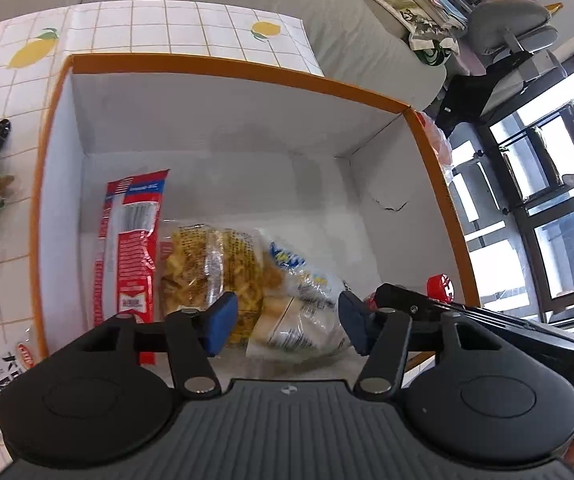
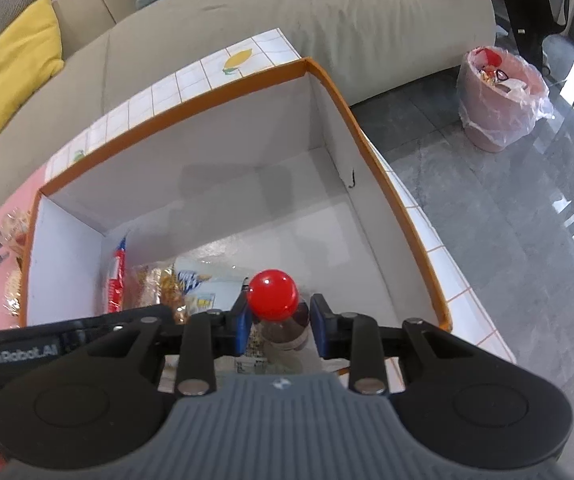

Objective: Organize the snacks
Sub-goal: 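Carry the chip bag and bottle into the orange box with both grippers, then open both grippers and withdraw them from the box, then grasp the quail-egg pack with the left gripper while the right gripper grasps the spicy-stick bag, then carry the quail-egg pack and spicy-stick bag into the orange box with both grippers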

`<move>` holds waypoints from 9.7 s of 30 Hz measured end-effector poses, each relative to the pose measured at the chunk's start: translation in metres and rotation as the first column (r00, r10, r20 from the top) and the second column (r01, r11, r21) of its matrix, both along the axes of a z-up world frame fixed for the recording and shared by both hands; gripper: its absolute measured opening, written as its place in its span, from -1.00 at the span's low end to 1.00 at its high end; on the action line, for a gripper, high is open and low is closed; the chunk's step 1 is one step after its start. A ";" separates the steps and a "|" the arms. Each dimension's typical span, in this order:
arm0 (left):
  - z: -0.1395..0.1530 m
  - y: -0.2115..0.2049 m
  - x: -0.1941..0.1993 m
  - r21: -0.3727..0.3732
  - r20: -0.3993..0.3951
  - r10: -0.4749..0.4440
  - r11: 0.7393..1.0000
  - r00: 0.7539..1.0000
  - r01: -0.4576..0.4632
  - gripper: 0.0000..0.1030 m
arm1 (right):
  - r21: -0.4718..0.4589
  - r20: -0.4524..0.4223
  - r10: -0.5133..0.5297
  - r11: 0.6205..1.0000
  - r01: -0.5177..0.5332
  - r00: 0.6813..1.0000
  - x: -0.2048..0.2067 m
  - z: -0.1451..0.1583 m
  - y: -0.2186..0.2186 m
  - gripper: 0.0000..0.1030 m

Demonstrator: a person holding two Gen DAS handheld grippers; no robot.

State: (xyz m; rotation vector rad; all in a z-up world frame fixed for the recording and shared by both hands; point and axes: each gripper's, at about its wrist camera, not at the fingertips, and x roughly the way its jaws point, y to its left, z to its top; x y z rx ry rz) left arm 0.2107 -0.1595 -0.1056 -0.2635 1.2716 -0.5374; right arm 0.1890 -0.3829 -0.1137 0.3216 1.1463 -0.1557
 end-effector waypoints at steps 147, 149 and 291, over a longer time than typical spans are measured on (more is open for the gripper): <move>-0.048 0.257 -0.084 0.304 0.115 -0.014 0.952 0.993 -0.022 -0.76 | -0.006 0.066 0.398 0.917 -0.398 0.915 -0.017 -0.074 0.309 -0.16; -0.041 0.259 -0.078 0.314 0.162 -0.039 0.949 0.986 -0.014 -0.42 | 0.004 0.088 0.396 0.918 -0.398 0.914 -0.019 -0.071 0.309 0.00; -0.018 -0.015 0.068 0.266 0.009 -0.046 0.963 0.999 0.042 0.32 | 0.075 -0.065 0.248 0.967 -0.243 0.967 0.069 -0.021 0.012 -0.11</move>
